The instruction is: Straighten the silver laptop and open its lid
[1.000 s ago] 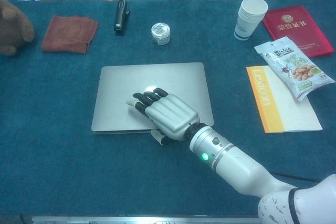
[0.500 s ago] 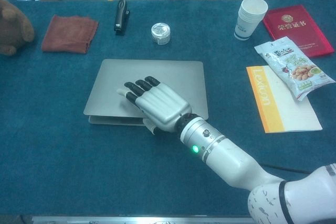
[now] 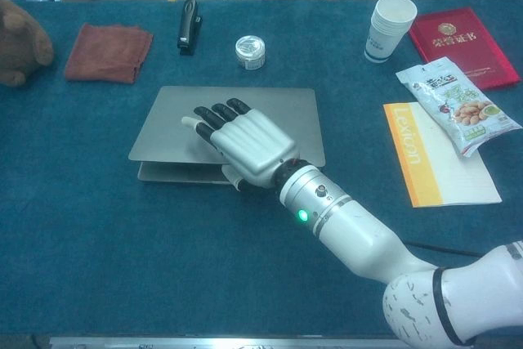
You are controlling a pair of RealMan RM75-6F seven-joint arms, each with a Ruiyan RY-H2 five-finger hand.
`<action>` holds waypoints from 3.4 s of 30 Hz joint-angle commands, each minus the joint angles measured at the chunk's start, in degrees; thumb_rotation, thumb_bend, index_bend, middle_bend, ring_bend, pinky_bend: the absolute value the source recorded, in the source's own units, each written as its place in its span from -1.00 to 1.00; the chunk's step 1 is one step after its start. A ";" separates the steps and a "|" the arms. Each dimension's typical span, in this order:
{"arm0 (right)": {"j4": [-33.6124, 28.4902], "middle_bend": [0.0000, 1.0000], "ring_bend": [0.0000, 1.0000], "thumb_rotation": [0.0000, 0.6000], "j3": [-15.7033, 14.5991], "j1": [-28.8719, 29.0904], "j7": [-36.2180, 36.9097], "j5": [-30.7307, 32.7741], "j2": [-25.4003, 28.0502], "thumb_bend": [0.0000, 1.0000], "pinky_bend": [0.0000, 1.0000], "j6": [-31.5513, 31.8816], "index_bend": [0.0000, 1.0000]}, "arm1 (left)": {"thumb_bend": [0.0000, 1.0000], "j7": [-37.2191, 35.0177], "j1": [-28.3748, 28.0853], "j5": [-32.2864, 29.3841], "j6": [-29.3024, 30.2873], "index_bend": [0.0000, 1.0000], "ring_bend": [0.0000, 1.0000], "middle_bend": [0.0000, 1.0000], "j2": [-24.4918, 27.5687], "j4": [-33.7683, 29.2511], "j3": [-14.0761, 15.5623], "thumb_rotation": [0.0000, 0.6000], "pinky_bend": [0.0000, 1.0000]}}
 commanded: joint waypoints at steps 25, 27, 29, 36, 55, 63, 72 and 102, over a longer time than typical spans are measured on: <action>-1.62 -0.99 -1.00 1.00 1.74 3.23 -2.14 2.42 0.75 -0.03 -0.88 2.54 -1.00 | -0.79 -2.13 -5.72 7.96 -12.89 -0.47 -0.73 -0.59 4.95 -2.23 7.38 1.00 -0.75; -1.55 -0.99 -1.00 1.00 1.69 3.43 -2.20 2.52 0.75 -0.03 -0.88 2.64 -1.00 | -0.79 -3.55 -6.88 9.81 -14.19 -0.52 -0.75 -0.64 5.44 -2.77 8.40 1.00 -0.75; -1.52 -0.99 -1.00 1.00 1.65 3.59 -2.22 2.59 0.71 -0.03 -0.88 2.74 -1.00 | -0.79 -4.42 -7.85 11.04 -15.25 -0.56 -0.77 -0.68 5.82 -3.47 9.06 1.00 -0.75; -1.43 -1.00 -1.00 1.00 1.83 4.21 -2.42 3.13 0.59 -0.03 -0.88 3.17 -1.00 | -0.79 -5.39 -12.45 14.67 -21.21 -0.78 -0.93 -0.86 7.38 -7.11 11.22 0.81 -0.84; -1.06 -1.00 -1.00 1.00 1.90 5.41 -2.33 3.90 0.37 -0.03 -0.88 4.00 -1.00 | -0.79 -1.01 -20.97 15.37 -32.31 -1.00 -1.00 -1.00 4.99 -12.95 11.15 0.33 -0.91; -1.29 -1.00 -1.00 1.00 1.95 5.74 -2.62 4.35 0.52 -0.03 -0.88 4.47 -1.00 | -0.79 -0.07 -23.73 14.28 -35.03 -1.00 -1.00 -1.00 2.82 -13.31 10.21 0.27 -0.91; -1.62 -1.00 -1.00 1.00 2.05 6.20 -2.99 4.87 0.81 -0.03 -0.88 4.72 -1.00 | -0.79 -0.07 -26.01 12.58 -37.51 -1.00 -1.00 -1.00 0.03 -12.21 9.69 0.24 -0.91; -1.52 -0.99 -1.00 1.00 1.61 7.06 -2.79 5.69 0.83 -0.03 -0.88 5.32 -1.00 | -0.79 2.04 -30.71 6.70 -42.44 -1.00 -1.00 -1.00 -6.80 -10.18 8.99 0.21 -0.91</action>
